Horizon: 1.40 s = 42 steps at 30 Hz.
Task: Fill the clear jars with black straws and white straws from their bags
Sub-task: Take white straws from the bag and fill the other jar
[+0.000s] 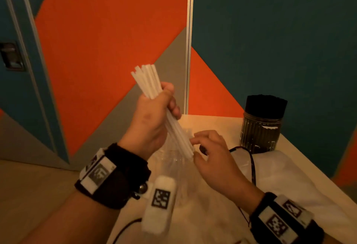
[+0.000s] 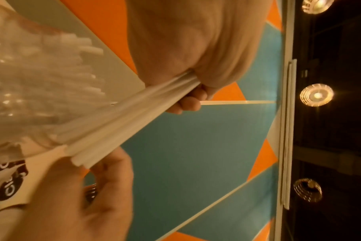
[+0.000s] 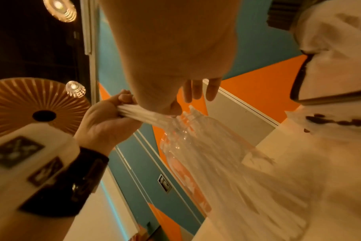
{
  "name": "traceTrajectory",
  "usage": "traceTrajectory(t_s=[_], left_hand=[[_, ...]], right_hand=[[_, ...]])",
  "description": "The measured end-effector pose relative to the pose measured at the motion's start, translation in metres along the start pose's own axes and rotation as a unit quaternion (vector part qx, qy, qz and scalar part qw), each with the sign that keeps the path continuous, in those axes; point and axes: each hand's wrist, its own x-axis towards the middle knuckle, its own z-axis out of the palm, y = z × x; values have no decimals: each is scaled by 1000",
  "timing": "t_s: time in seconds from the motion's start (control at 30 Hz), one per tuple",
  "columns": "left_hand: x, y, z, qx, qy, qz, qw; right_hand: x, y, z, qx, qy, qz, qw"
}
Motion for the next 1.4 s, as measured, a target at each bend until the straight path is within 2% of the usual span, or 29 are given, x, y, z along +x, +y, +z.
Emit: traceTrajectory(t_s=[0.07,0.17,0.3,0.37,0.43,0.47,0.5,0.57,0.6,0.63,0.77,0.83,0.93,0.97,1.0,1.03,1.1,1.13,1.2,1.27,1.37,1.4], left_hand=[[9,0,-6,-5,12,-12,1000],[20,-1,-13,-5,41,-29,999],[39,-1,-25,-4,102,-1,995],[36,-9,-27,33,97,22,994],[26,-22,-26,124,61,37,990],[21,-29,-26,206,38,38,977],[17,-35,-27,309,17,44,950],[11,-48,-33,488,-6,79,869],[8,-52,-35,532,-8,94,842],[5,-56,-39,548,-15,101,830],[-3,-66,-49,549,-50,87,830],[0,-61,-51,540,-42,105,834],[9,-48,-43,456,-27,148,877],[13,-44,-40,444,-29,168,880],[15,-39,-37,460,-35,194,866],[15,-36,-35,495,-50,224,838],[11,-35,-33,580,-110,263,763],[6,-36,-34,616,-148,262,728],[-6,-41,-39,656,-218,227,686],[-16,-46,-45,668,-230,207,677],[-15,-44,-46,644,-184,198,715],[-15,-41,-44,642,-183,196,718]], right_hand=[[0,3,6,-47,-18,-32,998],[1,3,8,-34,10,-43,998],[-1,4,6,-15,26,-51,998],[-1,6,5,-7,23,-44,999],[0,7,3,3,14,-24,1000],[1,8,3,6,9,-18,1000],[1,8,3,6,5,-17,1000],[0,9,4,3,2,-23,1000],[-1,9,4,2,1,-24,1000],[-1,10,4,1,0,-24,1000],[-1,13,1,-6,-1,-22,1000],[-1,14,1,-3,-2,-26,1000],[0,14,3,3,0,-26,1000],[0,14,4,3,-1,-27,1000],[0,14,5,2,-1,-29,1000],[0,14,6,1,0,-32,999],[0,14,7,-3,0,-35,999],[1,14,7,-4,-1,-36,999],[2,14,7,-4,-5,-42,999],[1,16,7,1,-10,-45,999],[1,18,8,-2,-13,-48,999],[0,18,8,-2,-15,-48,999]])
